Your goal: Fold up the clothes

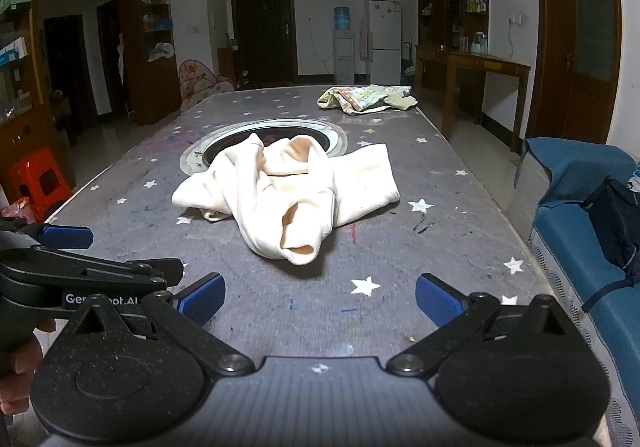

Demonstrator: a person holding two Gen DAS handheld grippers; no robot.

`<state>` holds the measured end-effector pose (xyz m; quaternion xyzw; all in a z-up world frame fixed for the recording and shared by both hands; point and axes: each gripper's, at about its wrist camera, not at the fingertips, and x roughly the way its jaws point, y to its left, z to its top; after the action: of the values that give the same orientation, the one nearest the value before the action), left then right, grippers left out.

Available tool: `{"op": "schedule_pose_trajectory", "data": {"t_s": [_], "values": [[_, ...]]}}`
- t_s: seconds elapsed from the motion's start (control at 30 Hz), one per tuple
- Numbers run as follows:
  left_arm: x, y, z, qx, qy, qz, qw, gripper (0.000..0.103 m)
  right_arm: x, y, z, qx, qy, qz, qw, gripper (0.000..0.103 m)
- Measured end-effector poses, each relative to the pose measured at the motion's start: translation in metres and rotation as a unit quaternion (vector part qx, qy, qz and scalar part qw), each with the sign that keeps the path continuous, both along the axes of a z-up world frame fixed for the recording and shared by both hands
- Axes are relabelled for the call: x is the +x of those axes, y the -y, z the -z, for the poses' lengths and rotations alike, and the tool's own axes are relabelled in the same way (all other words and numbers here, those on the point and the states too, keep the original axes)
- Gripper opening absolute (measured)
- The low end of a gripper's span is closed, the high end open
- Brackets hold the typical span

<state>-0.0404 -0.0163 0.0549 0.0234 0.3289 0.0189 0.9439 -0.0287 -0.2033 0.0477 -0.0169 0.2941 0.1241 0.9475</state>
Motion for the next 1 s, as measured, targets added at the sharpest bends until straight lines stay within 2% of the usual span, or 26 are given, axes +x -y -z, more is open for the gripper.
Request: {"op": "schedule_pose_trajectory", "data": {"t_s": [0.3,1.0], "values": [[-0.001,0.001,-0.004,0.002,0.002,0.005,1.0,0.103,-0.006,0.0,-0.007,-0.008,0.008,0.001,1.0,0.099],[0.027,-0.004,0.002,0.001,-0.012,-0.002,0.9999,0.103,0.023,-0.001,0.0,-0.007,-0.008,0.0,1.0,0.097]]}}
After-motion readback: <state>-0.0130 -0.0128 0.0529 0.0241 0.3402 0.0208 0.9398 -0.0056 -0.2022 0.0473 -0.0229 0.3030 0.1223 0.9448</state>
